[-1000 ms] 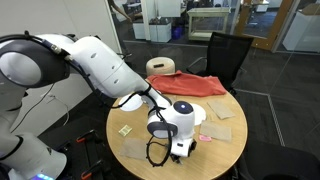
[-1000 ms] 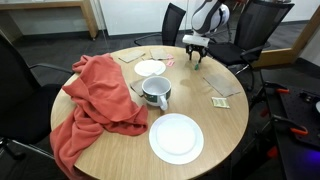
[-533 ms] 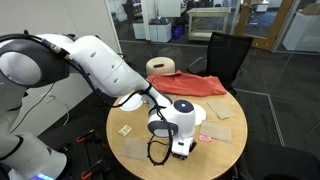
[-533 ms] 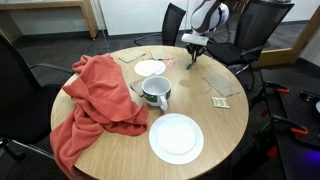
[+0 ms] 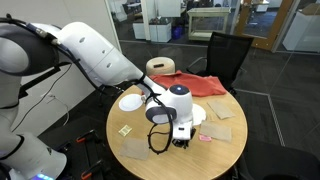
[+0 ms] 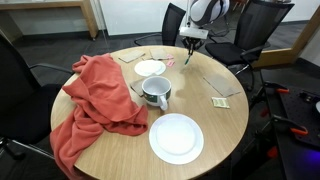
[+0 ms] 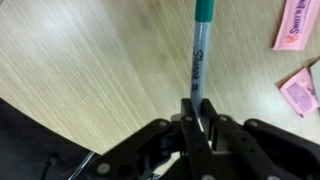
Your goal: Put the green pen inside the green and white mug
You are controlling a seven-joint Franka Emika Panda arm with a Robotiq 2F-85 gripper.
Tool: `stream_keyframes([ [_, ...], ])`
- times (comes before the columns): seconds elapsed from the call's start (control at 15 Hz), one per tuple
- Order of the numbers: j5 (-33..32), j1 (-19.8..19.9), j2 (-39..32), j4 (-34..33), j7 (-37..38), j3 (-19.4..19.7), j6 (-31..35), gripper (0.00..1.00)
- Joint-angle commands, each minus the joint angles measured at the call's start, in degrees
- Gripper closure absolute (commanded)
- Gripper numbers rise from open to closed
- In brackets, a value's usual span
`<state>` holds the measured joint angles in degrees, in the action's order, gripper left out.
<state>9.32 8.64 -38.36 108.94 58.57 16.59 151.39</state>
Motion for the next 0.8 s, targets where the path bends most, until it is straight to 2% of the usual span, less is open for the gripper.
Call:
stream_keyframes([
  [0.0, -5.41, -4.58, 7.88, 5.06, -2.36, 2.82, -1.03, 0.97],
  [0.2, -11.80, -8.01, 11.85, 6.61, -2.66, 4.40, -0.66, 0.97],
  [0.4, -17.64, -10.08, 15.49, 8.25, -3.41, 4.28, -0.60, 0.97],
  [0.73, -23.17, -11.97, 20.08, 10.18, -9.48, 1.00, -1.61, 0.97],
])
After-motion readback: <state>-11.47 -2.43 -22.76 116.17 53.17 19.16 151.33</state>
